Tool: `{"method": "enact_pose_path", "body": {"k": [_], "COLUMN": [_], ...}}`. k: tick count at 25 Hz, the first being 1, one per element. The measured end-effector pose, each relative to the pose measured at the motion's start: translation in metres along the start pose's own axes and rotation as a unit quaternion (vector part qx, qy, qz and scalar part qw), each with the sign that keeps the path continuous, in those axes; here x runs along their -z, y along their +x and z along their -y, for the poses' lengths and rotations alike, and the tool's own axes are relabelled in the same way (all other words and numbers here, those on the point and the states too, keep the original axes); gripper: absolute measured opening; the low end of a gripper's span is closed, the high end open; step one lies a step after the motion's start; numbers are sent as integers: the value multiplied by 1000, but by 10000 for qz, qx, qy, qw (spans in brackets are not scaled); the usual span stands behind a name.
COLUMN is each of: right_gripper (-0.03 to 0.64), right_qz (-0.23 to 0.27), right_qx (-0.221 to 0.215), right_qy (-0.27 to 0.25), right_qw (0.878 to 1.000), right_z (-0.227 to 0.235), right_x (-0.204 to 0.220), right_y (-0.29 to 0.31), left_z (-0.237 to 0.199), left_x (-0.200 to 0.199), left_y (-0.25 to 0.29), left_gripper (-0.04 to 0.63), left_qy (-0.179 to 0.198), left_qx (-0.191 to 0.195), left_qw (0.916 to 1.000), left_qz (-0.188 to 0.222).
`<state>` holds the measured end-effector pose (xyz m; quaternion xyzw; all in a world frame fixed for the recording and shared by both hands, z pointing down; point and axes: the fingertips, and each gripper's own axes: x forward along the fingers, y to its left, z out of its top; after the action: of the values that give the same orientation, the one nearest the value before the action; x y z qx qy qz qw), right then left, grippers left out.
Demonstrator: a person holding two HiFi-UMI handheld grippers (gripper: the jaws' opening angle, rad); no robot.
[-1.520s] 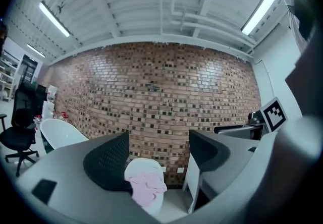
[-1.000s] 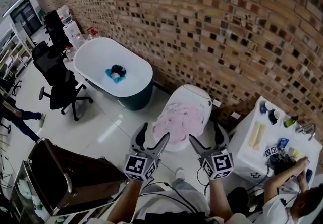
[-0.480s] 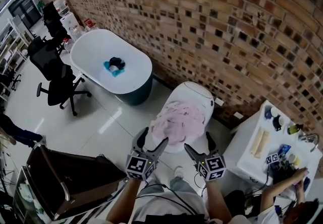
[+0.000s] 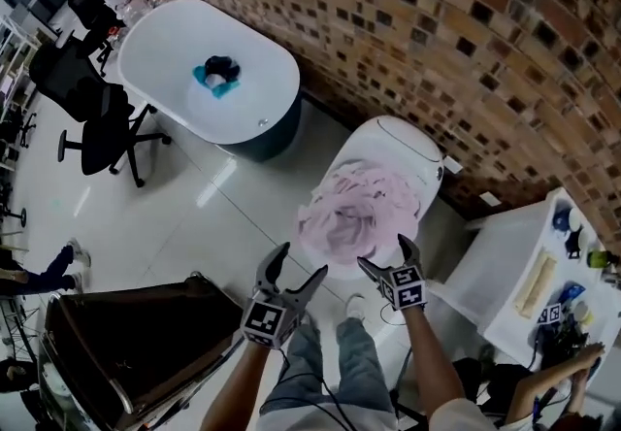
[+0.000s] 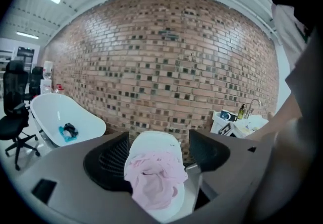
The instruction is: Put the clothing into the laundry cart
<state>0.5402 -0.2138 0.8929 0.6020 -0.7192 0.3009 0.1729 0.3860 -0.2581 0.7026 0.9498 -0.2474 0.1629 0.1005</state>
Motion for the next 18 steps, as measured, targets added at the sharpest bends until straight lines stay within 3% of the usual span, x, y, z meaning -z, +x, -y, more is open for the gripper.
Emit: {"method": "enact_pose_path", "body": {"k": [3,9,12,14,16,18], "right_gripper": [634,634,635,637,615,481], "right_qz": [-681,-1044,-1213,-1052,-813,-710], "right_qx": [64,405,729,1042,1117,948], "right_qy": [77,578,962,968,882,932], "right_qw": [9976,9920,9853,9842,9865,9886], "right_z": [25,91,102,102,102,95], "right_x": [41,101,132,131,124,118], "right_y": [78,204,240,250,261,271], "left_z": [-23,-48,-66,-76,-86,-94], "left_x": [35,114,141,147,152,154], "left_y": [21,51,53,50,46,42], "left_gripper": [360,360,360,360,357,357], "left_qy": [-342,-768,-960,-1110,-1178,-1174], "left_qx": [-130,-75,-187,-302,-368,-408], "left_qw": [9993,9953,9927,9905,9890,9887], "left_qz": [-115,-591,-704,-757,-810,-835]}}
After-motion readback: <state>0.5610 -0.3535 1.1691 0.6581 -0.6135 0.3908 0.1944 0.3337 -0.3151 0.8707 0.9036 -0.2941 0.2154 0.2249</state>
